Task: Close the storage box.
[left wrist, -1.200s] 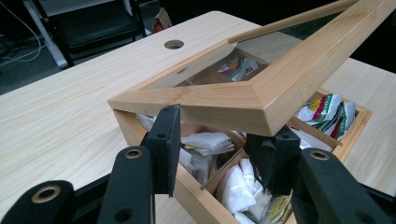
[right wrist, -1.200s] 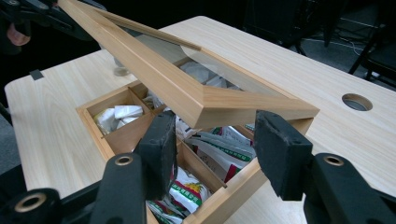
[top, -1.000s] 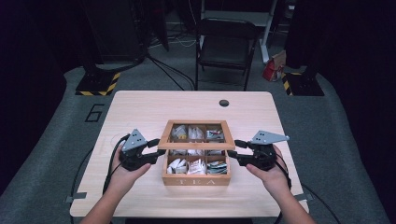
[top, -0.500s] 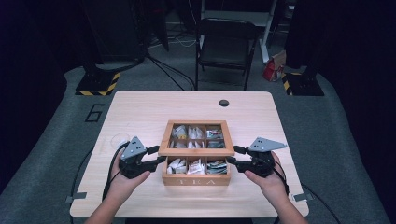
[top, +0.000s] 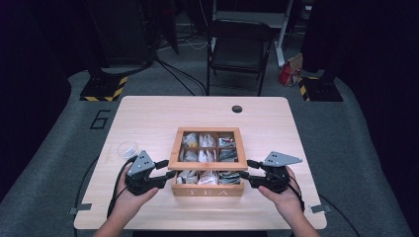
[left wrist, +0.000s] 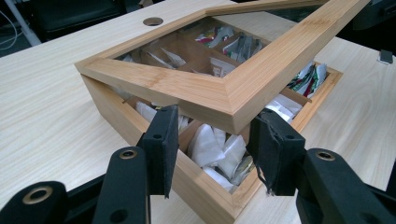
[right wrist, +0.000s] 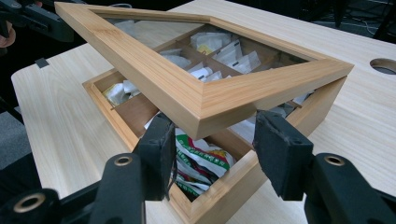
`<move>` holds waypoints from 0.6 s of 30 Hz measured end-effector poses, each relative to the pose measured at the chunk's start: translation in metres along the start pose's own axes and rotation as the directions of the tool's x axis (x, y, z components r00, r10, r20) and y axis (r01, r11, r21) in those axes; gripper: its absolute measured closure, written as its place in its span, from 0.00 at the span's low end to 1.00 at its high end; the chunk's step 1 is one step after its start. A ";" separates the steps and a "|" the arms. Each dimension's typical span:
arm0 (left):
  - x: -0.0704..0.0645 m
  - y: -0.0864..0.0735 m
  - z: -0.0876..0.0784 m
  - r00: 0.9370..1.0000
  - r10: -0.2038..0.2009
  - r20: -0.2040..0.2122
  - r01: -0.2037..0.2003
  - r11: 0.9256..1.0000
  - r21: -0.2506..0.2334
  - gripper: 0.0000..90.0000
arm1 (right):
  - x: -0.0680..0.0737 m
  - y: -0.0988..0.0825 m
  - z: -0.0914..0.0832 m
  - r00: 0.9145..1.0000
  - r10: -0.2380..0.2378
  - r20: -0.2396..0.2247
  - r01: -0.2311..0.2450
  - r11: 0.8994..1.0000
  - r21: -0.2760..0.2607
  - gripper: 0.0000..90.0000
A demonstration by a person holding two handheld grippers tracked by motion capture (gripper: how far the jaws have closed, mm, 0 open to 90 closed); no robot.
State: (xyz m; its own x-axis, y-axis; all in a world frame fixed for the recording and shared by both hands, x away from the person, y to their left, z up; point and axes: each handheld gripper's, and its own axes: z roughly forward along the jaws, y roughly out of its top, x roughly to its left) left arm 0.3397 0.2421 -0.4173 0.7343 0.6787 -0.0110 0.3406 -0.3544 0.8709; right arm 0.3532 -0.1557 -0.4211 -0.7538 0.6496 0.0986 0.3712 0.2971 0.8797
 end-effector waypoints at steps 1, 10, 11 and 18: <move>-0.001 -0.001 0.001 1.000 0.002 -0.006 -0.003 1.000 -0.005 0.59 | 0.000 -0.001 0.000 1.000 -0.002 0.000 0.002 1.000 -0.003 0.53; -0.004 -0.012 0.003 1.000 -0.006 0.004 0.006 1.000 0.019 0.59 | 0.005 -0.012 0.001 1.000 -0.008 0.004 0.008 1.000 0.010 0.53; -0.004 -0.012 0.003 1.000 -0.002 0.005 0.002 1.000 0.025 0.59 | 0.005 -0.013 0.001 1.000 -0.009 0.002 0.009 1.000 0.013 0.53; -0.007 -0.021 0.006 1.000 -0.005 0.008 0.005 0.999 0.034 0.59 | 0.007 -0.022 0.005 1.000 -0.015 0.011 0.014 1.000 0.027 0.53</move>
State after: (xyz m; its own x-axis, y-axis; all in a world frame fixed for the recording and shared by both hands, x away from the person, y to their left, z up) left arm 0.3313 0.2410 -0.4382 0.7370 0.6756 -0.0195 0.3642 -0.3726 0.8535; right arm 0.3420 -0.1539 -0.4425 -0.7531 0.6529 0.0805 0.3746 0.3251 0.8683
